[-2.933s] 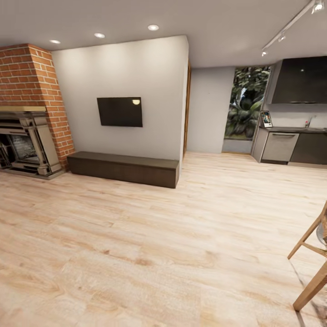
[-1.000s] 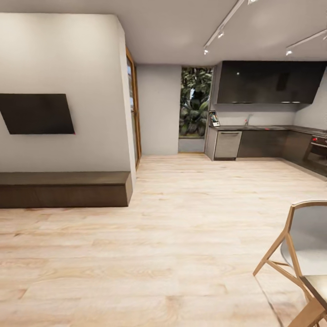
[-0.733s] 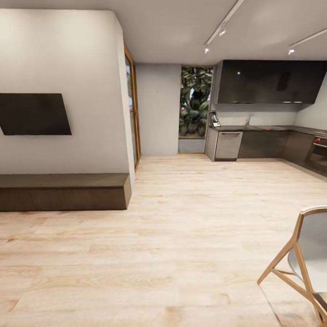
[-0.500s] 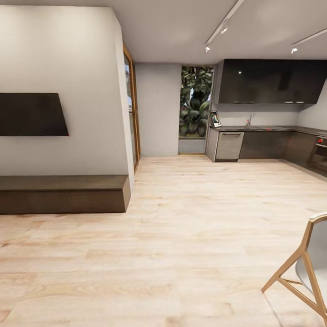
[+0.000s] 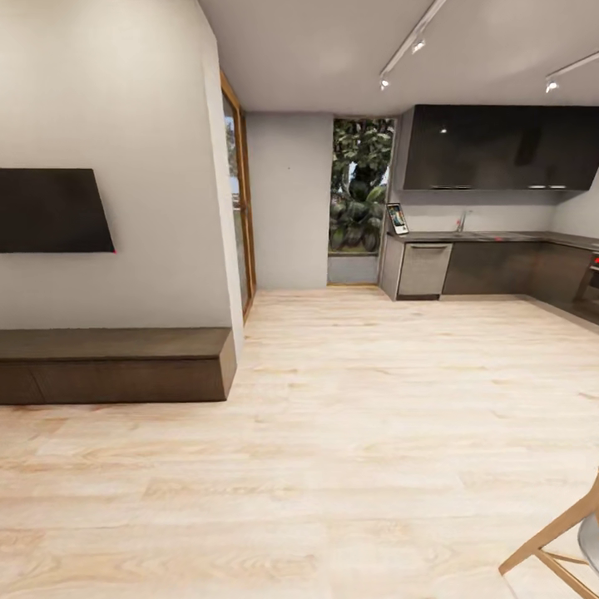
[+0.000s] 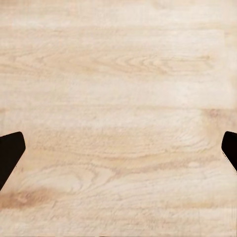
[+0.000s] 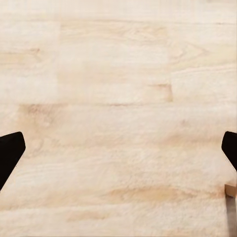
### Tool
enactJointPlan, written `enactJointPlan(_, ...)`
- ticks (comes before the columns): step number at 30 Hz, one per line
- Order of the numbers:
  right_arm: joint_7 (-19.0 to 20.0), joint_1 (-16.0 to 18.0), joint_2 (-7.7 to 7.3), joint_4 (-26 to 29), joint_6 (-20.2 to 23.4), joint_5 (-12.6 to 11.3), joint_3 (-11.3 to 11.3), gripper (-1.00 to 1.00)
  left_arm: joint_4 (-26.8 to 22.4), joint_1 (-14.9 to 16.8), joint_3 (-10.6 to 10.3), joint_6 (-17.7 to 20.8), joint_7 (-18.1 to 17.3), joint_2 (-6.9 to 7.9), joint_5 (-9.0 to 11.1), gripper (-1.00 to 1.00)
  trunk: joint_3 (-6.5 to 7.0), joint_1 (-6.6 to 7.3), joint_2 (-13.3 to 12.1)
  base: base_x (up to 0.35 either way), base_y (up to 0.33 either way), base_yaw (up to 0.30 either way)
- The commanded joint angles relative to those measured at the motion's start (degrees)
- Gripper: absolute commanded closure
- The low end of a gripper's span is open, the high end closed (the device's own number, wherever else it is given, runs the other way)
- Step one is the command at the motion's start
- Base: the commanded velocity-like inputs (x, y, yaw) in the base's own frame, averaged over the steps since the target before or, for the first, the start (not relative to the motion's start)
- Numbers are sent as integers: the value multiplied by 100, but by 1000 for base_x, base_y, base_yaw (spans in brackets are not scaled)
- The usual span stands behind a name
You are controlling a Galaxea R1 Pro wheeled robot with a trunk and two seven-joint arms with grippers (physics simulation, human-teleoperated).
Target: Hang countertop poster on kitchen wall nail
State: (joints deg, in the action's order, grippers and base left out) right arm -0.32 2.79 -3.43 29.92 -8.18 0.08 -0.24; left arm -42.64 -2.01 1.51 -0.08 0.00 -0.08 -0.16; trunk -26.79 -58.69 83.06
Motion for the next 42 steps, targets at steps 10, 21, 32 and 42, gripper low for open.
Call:
enactJointPlan(10, -3, 3, 0, 4, -20, 1, -2, -100, -12, -1, 7, -2, 0, -1, -2, -100, -5, -4, 2, 335, -63, 0)
enactJointPlan(21, -3, 3, 0, 5, -25, 1, -2, -100, -12, -1, 13, -1, 0, -1, -2, -100, -5, -4, 2, 331, -108, 0)
enactJointPlan(32, -4, 3, 0, 5, -25, 1, -4, -100, -7, -1, 16, -1, 0, -1, -2, -100, -5, -4, 2, 325, -112, 0)
enactJointPlan(42, -3, 3, 0, -2, -25, 5, -2, -100, -7, -1, 16, -5, 0, 0, -2, -100, -5, -4, 2, 325, -91, 0)
